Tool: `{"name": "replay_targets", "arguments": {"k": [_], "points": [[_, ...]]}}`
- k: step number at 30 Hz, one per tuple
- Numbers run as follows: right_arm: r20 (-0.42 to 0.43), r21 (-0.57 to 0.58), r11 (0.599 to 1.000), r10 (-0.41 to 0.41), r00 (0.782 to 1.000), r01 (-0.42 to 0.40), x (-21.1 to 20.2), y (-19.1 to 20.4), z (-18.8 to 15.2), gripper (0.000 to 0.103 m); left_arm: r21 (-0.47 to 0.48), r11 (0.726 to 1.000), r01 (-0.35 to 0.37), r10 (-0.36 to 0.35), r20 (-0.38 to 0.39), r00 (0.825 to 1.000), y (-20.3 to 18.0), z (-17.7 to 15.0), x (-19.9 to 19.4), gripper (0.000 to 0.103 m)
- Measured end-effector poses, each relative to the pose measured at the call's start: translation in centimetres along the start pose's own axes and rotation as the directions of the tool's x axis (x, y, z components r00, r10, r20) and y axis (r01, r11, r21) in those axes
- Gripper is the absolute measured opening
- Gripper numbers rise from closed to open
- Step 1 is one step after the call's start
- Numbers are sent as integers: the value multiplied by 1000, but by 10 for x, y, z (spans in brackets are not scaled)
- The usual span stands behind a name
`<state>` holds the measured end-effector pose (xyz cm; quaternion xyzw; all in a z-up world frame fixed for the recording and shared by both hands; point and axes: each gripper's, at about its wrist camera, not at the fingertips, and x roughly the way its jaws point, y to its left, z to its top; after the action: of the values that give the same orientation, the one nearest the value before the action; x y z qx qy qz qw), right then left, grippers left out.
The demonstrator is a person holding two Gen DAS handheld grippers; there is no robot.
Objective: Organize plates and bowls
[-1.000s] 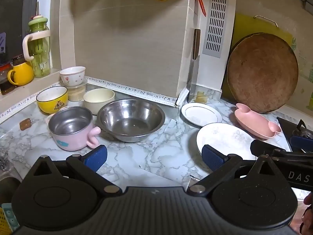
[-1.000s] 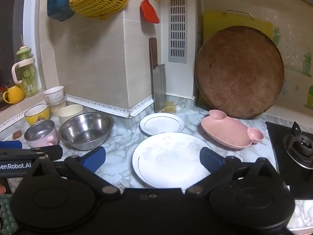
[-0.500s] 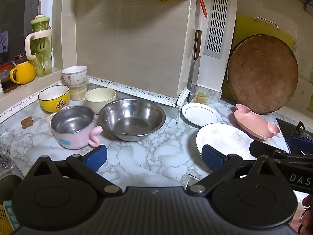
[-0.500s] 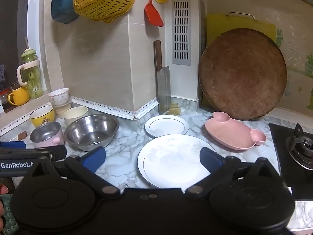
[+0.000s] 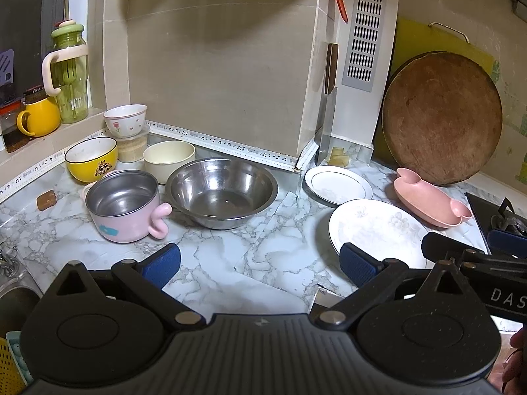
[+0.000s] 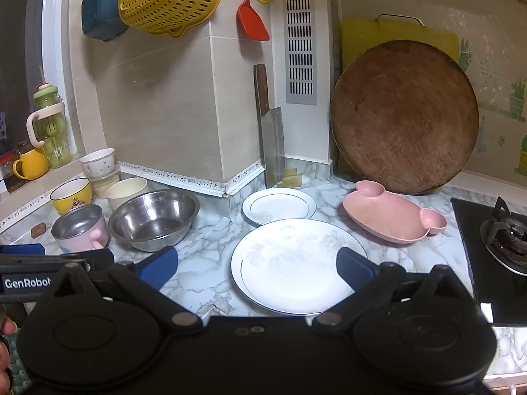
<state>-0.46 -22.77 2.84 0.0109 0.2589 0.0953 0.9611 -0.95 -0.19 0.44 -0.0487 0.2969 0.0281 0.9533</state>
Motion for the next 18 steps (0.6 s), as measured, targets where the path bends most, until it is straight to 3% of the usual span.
{"name": "replay_targets", "arguments": {"k": [18], "points": [[0,4,1000,2,1000,-2,0,-1,-1,103,0,1000,-13,13,-4,1000,-2,0,1,103]]}}
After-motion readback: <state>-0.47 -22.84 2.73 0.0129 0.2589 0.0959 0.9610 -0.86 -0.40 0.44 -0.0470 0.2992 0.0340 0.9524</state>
